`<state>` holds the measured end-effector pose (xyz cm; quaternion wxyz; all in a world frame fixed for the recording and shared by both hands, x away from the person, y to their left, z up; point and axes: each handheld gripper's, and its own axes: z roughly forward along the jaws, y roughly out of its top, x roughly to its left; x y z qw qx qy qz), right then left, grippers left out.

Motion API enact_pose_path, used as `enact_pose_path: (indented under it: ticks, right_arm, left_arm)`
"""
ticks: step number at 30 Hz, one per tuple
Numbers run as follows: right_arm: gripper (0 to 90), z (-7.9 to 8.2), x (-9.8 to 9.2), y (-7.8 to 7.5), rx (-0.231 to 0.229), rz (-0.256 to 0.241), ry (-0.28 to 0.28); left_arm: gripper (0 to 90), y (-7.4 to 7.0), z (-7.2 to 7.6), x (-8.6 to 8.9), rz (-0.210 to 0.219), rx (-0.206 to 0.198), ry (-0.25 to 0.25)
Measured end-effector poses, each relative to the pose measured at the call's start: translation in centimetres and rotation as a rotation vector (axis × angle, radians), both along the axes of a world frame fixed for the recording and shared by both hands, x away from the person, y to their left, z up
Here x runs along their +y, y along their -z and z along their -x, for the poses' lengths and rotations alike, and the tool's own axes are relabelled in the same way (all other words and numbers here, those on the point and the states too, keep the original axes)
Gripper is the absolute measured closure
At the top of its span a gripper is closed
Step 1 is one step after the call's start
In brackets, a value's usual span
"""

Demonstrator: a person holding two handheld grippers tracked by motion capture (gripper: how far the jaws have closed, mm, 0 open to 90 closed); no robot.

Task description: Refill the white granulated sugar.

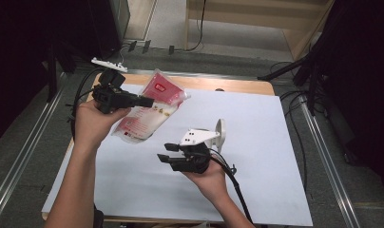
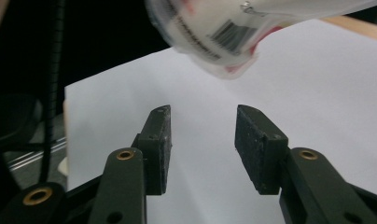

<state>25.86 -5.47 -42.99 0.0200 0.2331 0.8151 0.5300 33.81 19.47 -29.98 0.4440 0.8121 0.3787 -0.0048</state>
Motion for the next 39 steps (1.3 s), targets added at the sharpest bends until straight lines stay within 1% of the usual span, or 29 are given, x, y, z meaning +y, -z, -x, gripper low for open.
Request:
enact_pose_path:
  ticks: [2,3,5,6,8,9,10,11,12,13,15,16,17,18,19,20,21,22,24,25,28,30,32,33,35,36,37,39]
  right_arm:
    - [56.9,-0.2,-0.2,0.2,0.019,0.006,-0.024]
    - [56.8,-0.2,-0.3,0.3,0.019,0.009,-0.032]
    - [56.7,-0.2,-0.4,0.4,0.034,0.015,-0.047]
    - [56.7,-0.2,-0.5,0.4,0.035,0.016,-0.052]
    - [56.6,-0.1,-0.9,0.1,0.042,0.008,-0.057]
    - [56.6,-0.1,-1.1,-0.1,0.037,0.013,-0.06]
    - [56.6,0.0,-1.3,-0.2,0.03,0.016,-0.06]
    - [56.6,0.0,-1.5,-0.3,0.027,0.021,-0.065]
    - [56.4,0.1,-1.6,-0.4,0.026,0.024,-0.069]
    - [56.4,0.2,-1.8,-0.5,0.022,0.039,-0.068]
    - [56.2,0.5,-2.0,-0.5,0.011,0.046,-0.082]
    - [55.7,0.7,-2.1,-0.4,0.009,0.056,-0.09]
    - [55.7,0.9,-2.1,-0.3,0.008,0.067,-0.103]
    - [55.7,1.2,-2.1,-0.2,0.005,0.076,-0.106]
    - [55.7,1.3,-2.2,0.0,-0.006,0.082,-0.114]
    - [55.7,1.5,-2.3,0.1,-0.004,0.084,-0.118]
    - [55.7,1.5,-2.5,0.2,-0.003,0.081,-0.119]
    - [55.7,1.5,-2.6,0.3,0.005,0.072,-0.117]
    - [55.6,1.4,-3.1,0.5,0.021,0.054,-0.11]
    - [55.6,1.3,-3.4,0.5,0.027,0.052,-0.108]
    - [55.0,1.2,-4.2,0.7,0.042,0.037,-0.1]
    - [53.9,1.2,-4.8,0.8,0.039,0.046,-0.09]
    - [53.7,1.4,-5.6,0.9,0.031,0.052,-0.075]
    - [53.7,1.5,-6.0,0.9,0.031,0.048,-0.069]
    - [54.0,1.6,-6.8,1.0,0.045,0.029,-0.051]
    - [54.0,1.6,-7.2,1.0,0.049,0.023,-0.044]
    - [54.1,1.6,-7.4,1.1,0.05,0.019,-0.033]
    - [54.3,1.6,-7.9,1.3,0.051,0.022,-0.026]
  left_arm:
    - [89.9,0.4,-0.3,0.1,0.0,0.007,-0.013]
    - [89.9,0.6,-0.5,0.2,0.001,0.008,-0.017]
    - [89.9,1.0,-0.8,0.2,0.002,0.003,-0.02]
    - [89.9,1.2,-1.0,0.1,-0.001,0.005,-0.018]
    - [89.9,1.7,-1.4,-0.1,-0.015,-0.005,-0.015]
    - [89.9,2.0,-1.6,-0.1,-0.026,-0.01,-0.017]
    - [90.0,2.3,-1.8,-0.2,-0.021,-0.006,-0.016]
    - [89.9,2.6,-2.0,-0.2,-0.024,-0.011,-0.012]
    - [89.9,2.9,-2.2,-0.2,-0.013,0.001,-0.018]
    - [89.9,3.2,-2.5,-0.2,-0.004,0.001,-0.019]
    - [89.9,3.8,-2.9,-0.1,0.01,0.018,-0.028]
    - [89.9,4.1,-3.2,-0.1,0.015,0.017,-0.033]
    - [89.9,4.4,-3.3,-0.1,0.022,0.025,-0.04]
    - [89.9,4.7,-3.5,-0.2,0.018,0.019,-0.042]
    - [89.9,4.9,-3.7,-0.3,0.019,0.024,-0.044]
    - [89.9,5.1,-3.9,-0.4,0.015,0.015,-0.041]
    - [89.9,5.2,-4.0,-0.7,0.013,0.017,-0.044]
    - [89.8,5.3,-4.1,-0.8,0.0,0.011,-0.042]
    - [89.8,5.7,-4.4,-1.2,0.009,0.004,-0.048]
    - [89.8,5.9,-4.6,-1.3,0.021,0.005,-0.051]
    - [89.8,6.5,-5.2,-1.7,0.034,-0.006,-0.056]
    - [89.5,6.9,-5.6,-1.9,0.059,0.009,-0.052]
    - [89.4,7.3,-6.0,-2.2,0.077,0.0,-0.059]
    - [89.4,7.4,-6.2,-2.4,0.067,-0.002,-0.047]
    - [89.4,8.0,-6.5,-2.9,0.062,-0.007,-0.046]
    - [89.4,8.3,-6.6,-3.2,0.051,-0.008,-0.042]
    - [89.4,8.6,-6.8,-3.4,0.036,-0.005,-0.029]
    - [89.4,9.3,-6.8,-3.8,-0.006,-0.002,-0.026]
